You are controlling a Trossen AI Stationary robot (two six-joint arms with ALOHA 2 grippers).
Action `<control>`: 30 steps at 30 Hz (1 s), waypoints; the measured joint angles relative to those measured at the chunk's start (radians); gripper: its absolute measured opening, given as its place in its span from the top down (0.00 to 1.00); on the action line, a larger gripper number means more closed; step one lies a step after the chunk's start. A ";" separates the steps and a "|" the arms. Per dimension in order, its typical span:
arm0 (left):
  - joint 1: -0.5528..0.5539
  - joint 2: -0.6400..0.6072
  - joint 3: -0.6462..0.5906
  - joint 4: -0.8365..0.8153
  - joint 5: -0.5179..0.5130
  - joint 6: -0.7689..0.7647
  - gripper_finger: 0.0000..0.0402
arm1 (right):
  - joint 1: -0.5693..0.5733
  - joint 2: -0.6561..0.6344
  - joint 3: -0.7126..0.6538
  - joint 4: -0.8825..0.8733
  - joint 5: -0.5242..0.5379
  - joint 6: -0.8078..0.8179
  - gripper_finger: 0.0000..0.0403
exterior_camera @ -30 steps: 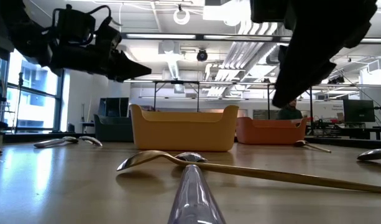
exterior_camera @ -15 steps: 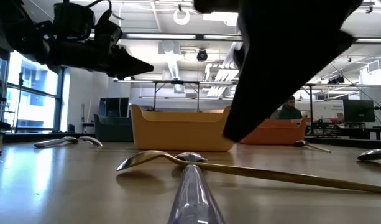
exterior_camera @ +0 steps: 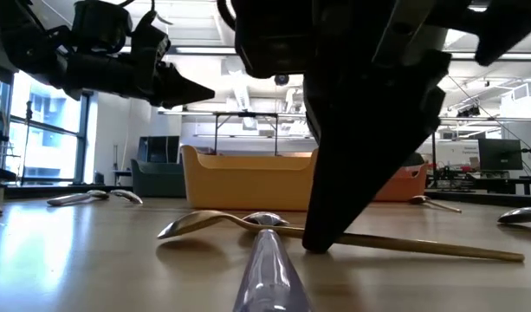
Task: Sort silverware by color (type)
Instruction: Put the gold spoon into the orange bin
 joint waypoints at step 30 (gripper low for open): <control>0.002 0.000 0.001 0.001 -0.045 -0.016 1.00 | -0.569 -0.701 -0.056 -0.618 0.249 -0.669 0.99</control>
